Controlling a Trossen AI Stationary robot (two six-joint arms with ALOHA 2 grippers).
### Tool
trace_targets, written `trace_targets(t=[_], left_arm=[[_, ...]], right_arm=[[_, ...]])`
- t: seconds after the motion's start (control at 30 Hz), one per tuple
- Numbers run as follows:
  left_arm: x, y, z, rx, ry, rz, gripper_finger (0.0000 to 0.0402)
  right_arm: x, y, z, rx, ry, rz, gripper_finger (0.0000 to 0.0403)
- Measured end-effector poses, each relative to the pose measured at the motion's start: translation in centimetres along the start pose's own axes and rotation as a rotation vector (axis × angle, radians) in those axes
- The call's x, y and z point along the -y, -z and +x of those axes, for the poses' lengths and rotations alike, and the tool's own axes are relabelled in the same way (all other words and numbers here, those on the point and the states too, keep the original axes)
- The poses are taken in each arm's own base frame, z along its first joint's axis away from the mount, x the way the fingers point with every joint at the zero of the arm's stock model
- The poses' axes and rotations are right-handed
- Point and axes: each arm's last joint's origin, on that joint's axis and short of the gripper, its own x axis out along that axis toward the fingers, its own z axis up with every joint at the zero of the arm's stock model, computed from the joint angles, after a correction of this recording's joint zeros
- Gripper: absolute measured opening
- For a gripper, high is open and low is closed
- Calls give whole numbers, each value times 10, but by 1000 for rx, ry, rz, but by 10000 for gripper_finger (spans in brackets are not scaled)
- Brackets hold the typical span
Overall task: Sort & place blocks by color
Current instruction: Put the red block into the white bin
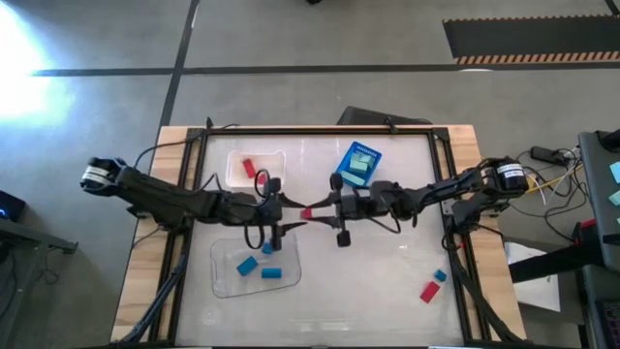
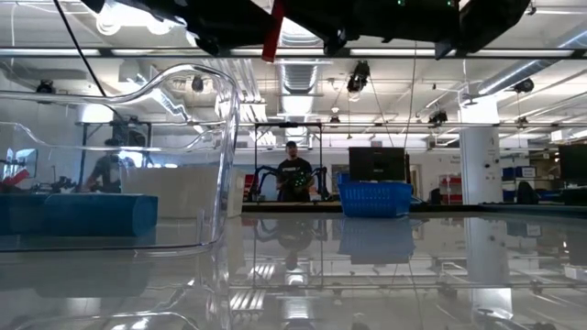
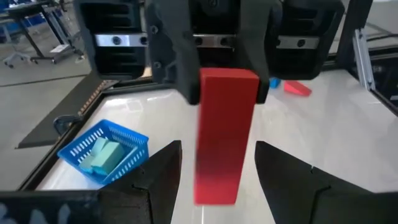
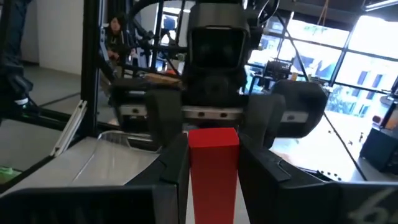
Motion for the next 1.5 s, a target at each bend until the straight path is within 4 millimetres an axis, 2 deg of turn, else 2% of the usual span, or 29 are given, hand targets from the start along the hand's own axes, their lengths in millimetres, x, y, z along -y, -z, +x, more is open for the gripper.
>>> trace_targets(t=[0.3,0.53,0.6,0.67,0.73,0.8,0.9,1.03,1.13,1.23,1.43,1.5], left_arm=[[4,4,15,38,-33,-13,179],[2,5,15,28,-86,-6,95],[2,5,15,25,-86,-12,95],[1,6,14,14,-103,-21,95],[-4,8,14,-24,-151,-40,95],[-11,13,12,-100,-203,-59,95],[-30,26,4,-303,-344,-105,95],[-68,47,-17,-601,-621,-238,95],[-96,63,-29,-742,-741,-422,95],[-115,77,-33,-850,-732,-566,95],[-127,80,-32,-859,-750,-582,98],[-127,79,-32,-853,-766,-572,122]], right_arm=[[0,-2,1,12,3,-21,89],[1,-2,1,7,11,-28,89],[2,-1,1,4,14,-4,89],[5,-2,0,1,21,41,106],[10,-2,-2,-10,41,87,150],[15,-6,-6,-27,65,117,198],[22,-12,-14,-99,186,144,253],[28,-16,-27,-226,366,133,291],[29,-22,-33,-246,407,127,298],[29,-25,-35,-247,406,123,295],[29,-21,-34,-270,393,115,282],[28,-18,-33,-286,389,114,279]])
